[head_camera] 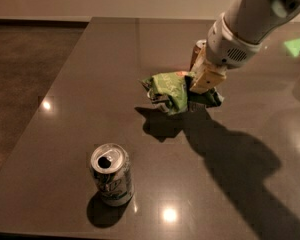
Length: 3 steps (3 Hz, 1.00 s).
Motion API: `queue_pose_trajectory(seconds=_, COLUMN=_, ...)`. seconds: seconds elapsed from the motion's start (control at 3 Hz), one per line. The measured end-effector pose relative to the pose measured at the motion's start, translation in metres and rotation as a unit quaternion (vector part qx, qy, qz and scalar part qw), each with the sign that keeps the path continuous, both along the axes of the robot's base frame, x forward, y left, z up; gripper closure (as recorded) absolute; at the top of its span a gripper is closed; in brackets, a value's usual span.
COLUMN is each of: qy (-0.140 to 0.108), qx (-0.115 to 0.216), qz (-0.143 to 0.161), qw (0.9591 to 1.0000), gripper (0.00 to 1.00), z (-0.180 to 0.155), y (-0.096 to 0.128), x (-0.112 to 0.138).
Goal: Pick green jalapeno chip bag
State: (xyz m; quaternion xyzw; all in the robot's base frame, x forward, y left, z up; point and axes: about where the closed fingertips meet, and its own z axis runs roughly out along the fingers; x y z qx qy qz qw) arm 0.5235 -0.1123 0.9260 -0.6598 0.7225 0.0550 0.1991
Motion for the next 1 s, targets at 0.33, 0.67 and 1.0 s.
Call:
queue_pose_trajectory(seconds=0.33, qy=-0.012, qx=0.022, qz=0.031, qw=0.9992, gripper=1.00, z=0.041, y=0.009, x=-0.014)
queue_pose_trajectory(seconds=0.67, qy=-0.024, qx=0.031, qz=0.052, qw=0.9979, gripper=1.00, z=0.066, y=0.018, x=-0.017)
queue_pose_trajectory(seconds=1.0, qy=-0.027, qx=0.032, qz=0.054, qw=0.9977, gripper=1.00, z=0.069, y=0.018, x=-0.017)
